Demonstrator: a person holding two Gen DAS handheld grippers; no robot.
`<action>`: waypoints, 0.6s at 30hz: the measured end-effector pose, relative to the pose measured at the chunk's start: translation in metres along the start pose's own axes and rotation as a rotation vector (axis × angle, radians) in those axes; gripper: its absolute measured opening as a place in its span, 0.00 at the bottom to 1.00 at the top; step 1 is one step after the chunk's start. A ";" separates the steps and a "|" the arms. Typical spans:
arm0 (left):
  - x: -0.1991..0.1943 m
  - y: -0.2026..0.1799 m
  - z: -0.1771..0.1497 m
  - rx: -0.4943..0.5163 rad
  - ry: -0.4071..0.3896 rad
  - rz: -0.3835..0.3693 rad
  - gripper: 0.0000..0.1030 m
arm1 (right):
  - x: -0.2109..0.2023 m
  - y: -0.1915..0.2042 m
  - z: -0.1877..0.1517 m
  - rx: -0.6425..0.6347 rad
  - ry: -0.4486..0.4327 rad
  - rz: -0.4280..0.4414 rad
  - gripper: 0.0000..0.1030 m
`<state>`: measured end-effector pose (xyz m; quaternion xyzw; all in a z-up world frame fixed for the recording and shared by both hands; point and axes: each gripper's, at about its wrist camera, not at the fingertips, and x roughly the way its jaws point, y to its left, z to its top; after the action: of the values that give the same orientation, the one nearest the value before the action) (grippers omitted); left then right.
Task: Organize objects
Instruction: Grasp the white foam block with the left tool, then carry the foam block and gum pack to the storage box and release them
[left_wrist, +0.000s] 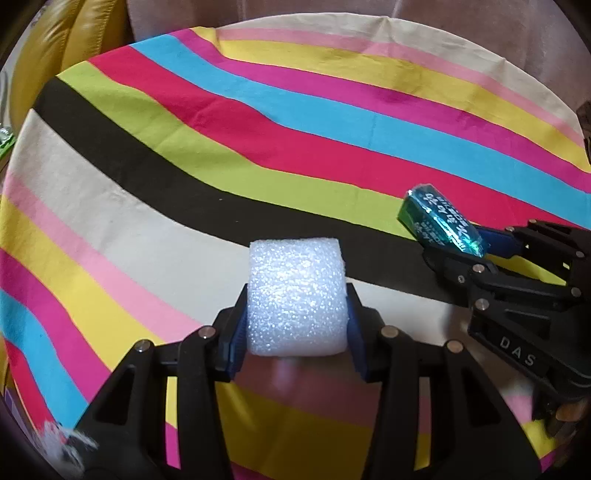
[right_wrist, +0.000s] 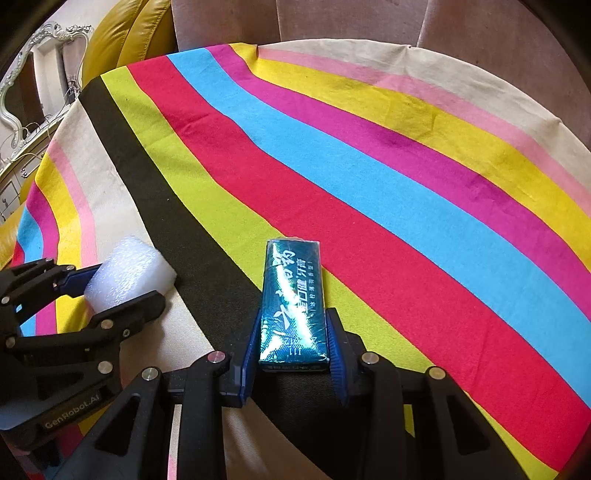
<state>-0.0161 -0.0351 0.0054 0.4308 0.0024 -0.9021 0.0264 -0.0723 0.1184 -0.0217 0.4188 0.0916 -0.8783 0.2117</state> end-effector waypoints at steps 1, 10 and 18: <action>0.002 -0.008 0.005 -0.007 0.001 -0.004 0.49 | 0.000 0.000 0.000 -0.001 0.000 -0.002 0.33; 0.023 -0.025 0.011 -0.037 -0.001 0.005 0.49 | 0.003 0.002 0.002 -0.020 0.000 -0.027 0.33; -0.002 -0.015 -0.016 -0.060 0.020 0.017 0.48 | -0.016 0.018 -0.015 0.038 0.039 -0.108 0.33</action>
<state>-0.0030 -0.0191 -0.0040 0.4387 0.0262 -0.8970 0.0469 -0.0444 0.1118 -0.0181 0.4343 0.1016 -0.8816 0.1543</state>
